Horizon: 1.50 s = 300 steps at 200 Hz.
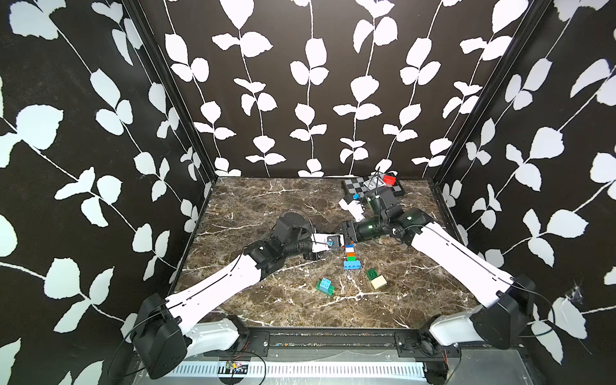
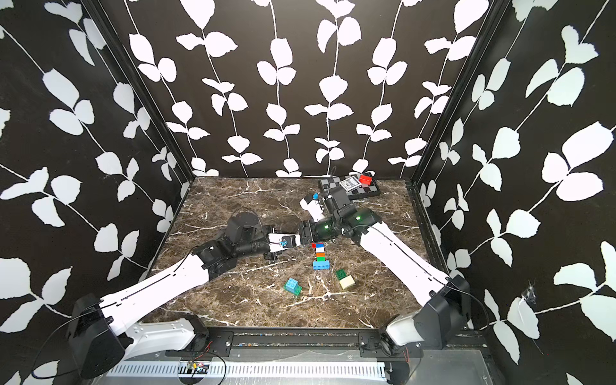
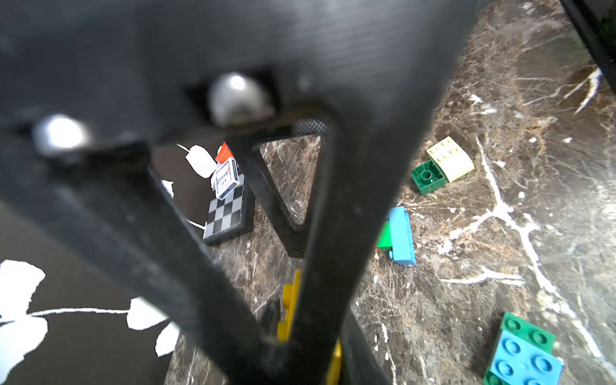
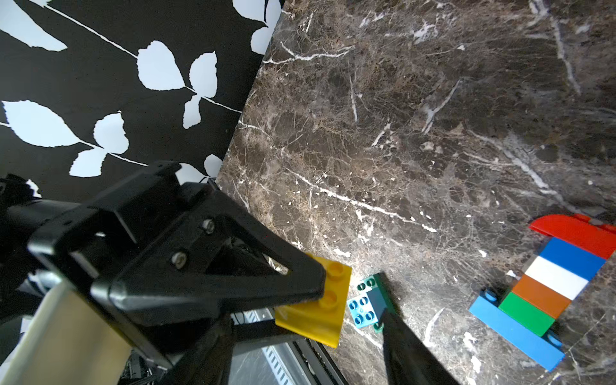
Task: Assemble the number 1 with lego
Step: Place the lego brick at the center of the board.
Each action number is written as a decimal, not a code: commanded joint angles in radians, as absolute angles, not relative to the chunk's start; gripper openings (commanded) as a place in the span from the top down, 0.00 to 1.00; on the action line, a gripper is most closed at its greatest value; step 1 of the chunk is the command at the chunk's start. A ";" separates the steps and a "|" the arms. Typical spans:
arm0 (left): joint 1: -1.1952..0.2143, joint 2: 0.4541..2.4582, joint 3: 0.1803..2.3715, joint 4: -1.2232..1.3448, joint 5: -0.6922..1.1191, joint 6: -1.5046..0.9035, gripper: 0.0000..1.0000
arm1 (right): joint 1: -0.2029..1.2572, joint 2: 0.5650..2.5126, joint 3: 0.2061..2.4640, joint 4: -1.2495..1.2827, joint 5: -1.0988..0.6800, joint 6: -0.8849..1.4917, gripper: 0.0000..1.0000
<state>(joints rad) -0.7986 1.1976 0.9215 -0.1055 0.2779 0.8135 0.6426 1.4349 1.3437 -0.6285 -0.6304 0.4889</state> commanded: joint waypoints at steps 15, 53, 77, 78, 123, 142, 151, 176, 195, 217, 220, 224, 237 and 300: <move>-0.811 1.206 0.965 -0.077 0.283 0.783 1.00 | 0.673 1.472 1.355 -0.535 -0.555 0.536 0.41; -0.814 1.211 0.966 -0.061 0.264 0.746 1.00 | 0.677 1.486 1.319 -0.494 -0.522 0.568 0.52; -0.813 1.212 0.971 -0.078 0.223 0.729 1.00 | 0.676 1.486 1.278 -0.468 -0.505 0.577 0.58; -0.815 1.211 0.970 -0.078 0.223 0.728 1.00 | 0.676 1.486 1.277 -0.467 -0.503 0.577 0.59; -0.816 1.224 0.978 -0.144 0.127 0.659 1.00 | 0.656 1.507 1.289 -0.483 -0.497 0.587 0.28; -0.816 1.251 0.979 -0.243 0.013 0.551 1.00 | 0.570 1.431 1.210 -0.487 -0.451 0.622 0.25; -0.817 1.266 0.969 -0.278 -0.053 0.479 1.00 | 0.514 1.390 1.159 -0.504 -0.430 0.634 0.26; -0.817 1.348 0.940 -0.343 -0.216 0.287 1.00 | 0.392 1.299 1.067 -0.620 -0.360 0.591 0.29; -0.819 1.456 0.978 -0.433 -0.357 0.191 1.00 | 0.339 1.257 1.027 -0.669 -0.341 0.559 0.29; -0.828 1.585 1.061 -0.563 -0.544 0.124 1.00 | 0.312 1.232 1.012 -0.690 -0.339 0.547 0.29; -0.828 1.599 1.068 -0.572 -0.561 0.116 1.00 | 0.309 1.232 1.012 -0.691 -0.339 0.545 0.29; -0.830 1.615 1.075 -0.580 -0.582 0.111 1.00 | 0.308 1.230 1.012 -0.693 -0.338 0.544 0.29; -0.833 1.654 1.086 -0.583 -0.614 0.097 1.00 | 0.303 1.227 1.012 -0.698 -0.340 0.538 0.29; -0.873 1.818 1.158 -0.596 -0.633 0.081 0.87 | 0.262 1.216 1.013 -0.718 -0.354 0.506 0.30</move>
